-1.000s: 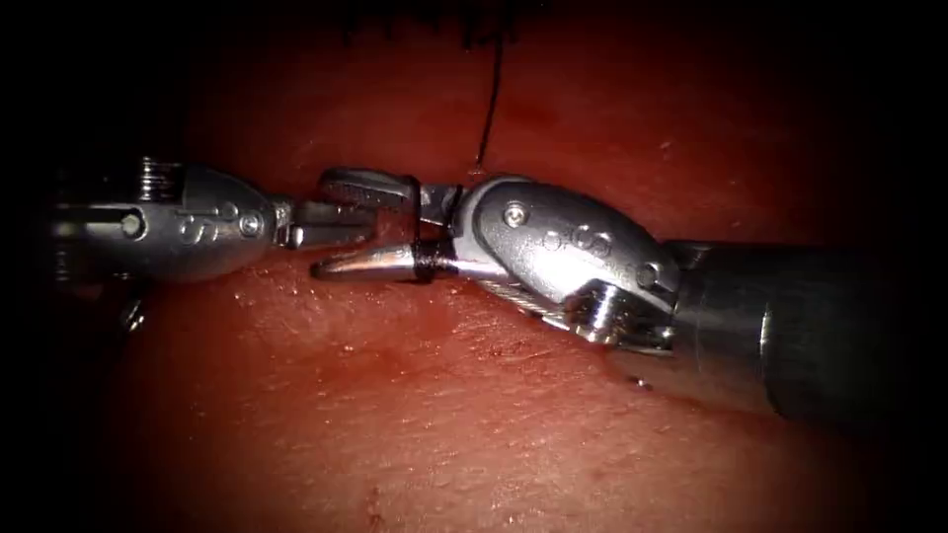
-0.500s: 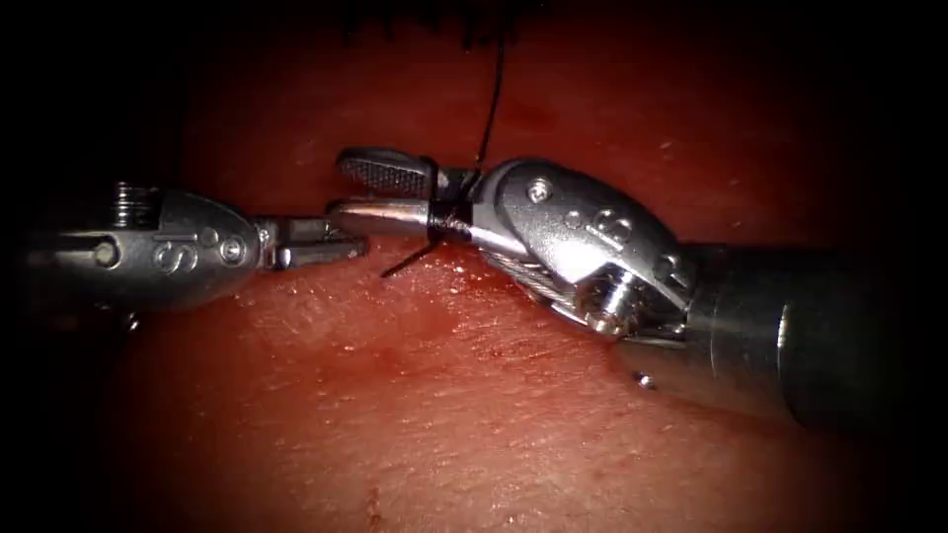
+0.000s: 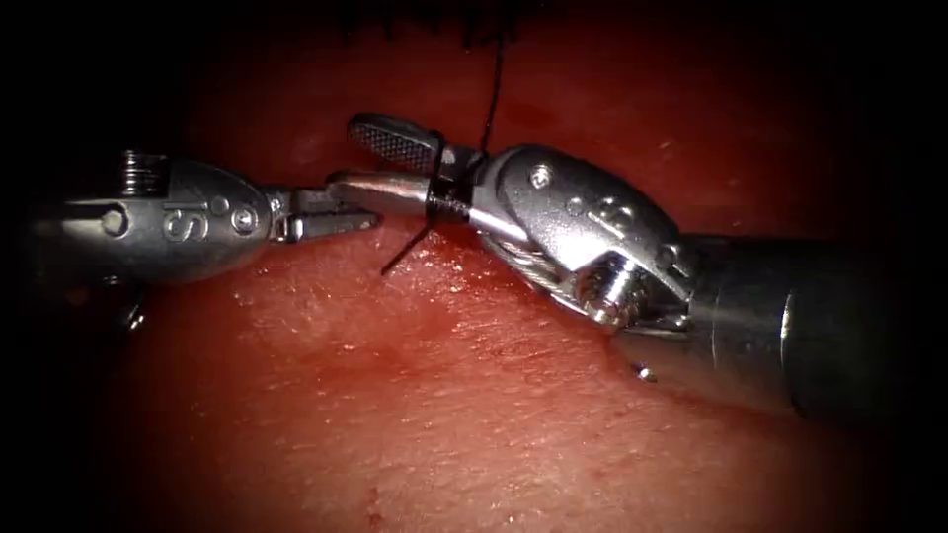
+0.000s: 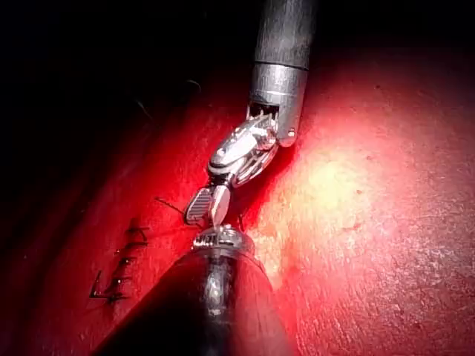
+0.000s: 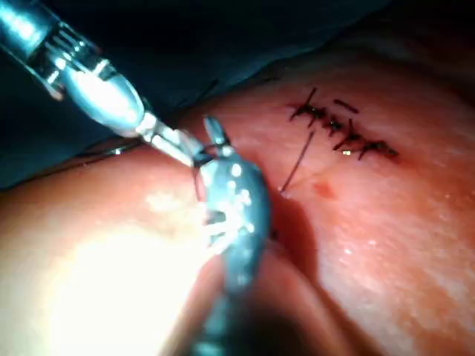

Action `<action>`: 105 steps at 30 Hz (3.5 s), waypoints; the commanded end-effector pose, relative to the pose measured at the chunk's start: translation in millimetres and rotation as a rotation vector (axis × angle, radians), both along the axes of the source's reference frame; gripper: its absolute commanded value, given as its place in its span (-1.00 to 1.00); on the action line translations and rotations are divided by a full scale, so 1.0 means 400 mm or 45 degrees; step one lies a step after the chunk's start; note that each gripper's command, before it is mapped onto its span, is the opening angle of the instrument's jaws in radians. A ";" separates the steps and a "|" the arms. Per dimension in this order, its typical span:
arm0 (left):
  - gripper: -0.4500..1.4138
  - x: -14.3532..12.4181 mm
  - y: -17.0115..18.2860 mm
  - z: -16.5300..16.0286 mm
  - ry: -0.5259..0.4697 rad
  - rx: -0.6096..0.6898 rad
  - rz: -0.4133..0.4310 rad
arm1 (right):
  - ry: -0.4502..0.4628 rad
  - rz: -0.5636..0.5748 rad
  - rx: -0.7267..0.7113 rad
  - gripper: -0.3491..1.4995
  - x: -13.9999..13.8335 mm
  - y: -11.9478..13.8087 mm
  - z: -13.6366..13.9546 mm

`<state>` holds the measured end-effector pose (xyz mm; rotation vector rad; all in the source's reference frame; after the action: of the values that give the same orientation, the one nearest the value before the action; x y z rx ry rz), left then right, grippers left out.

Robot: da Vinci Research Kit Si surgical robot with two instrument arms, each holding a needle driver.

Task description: Wound Closure

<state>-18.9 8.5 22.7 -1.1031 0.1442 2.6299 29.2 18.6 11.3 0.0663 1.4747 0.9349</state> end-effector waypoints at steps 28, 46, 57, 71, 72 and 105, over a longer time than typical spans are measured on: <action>-1.00 -0.0118 0.0064 0.0139 0.025 -0.016 -0.039 | -0.272 0.282 0.175 0.26 -0.0135 -0.0006 0.0065; -1.00 -0.0152 0.0086 0.0191 0.049 0.015 -0.030 | -0.372 0.372 0.370 0.40 -0.0075 0.0015 0.0155; -1.00 -0.0141 0.0085 0.0237 0.058 0.034 -0.013 | -0.407 0.374 0.379 0.35 -0.0076 0.0009 0.0174; -1.00 -0.0124 0.0072 0.0275 0.069 0.052 -0.010 | -0.402 0.383 0.348 -1.00 -0.0067 0.0005 0.0166; -1.00 -0.0123 0.0072 0.0274 0.069 0.051 -0.009 | -0.401 0.387 0.334 -1.00 -0.0062 0.0006 0.0157; -1.00 -0.0021 0.0133 0.0214 0.068 0.081 0.005 | -0.391 0.409 0.273 -1.00 0.0075 -0.0083 0.0037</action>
<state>-18.8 14.3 31.0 -1.0075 0.0662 2.6431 31.8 15.4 12.1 -0.1686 1.1062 1.3021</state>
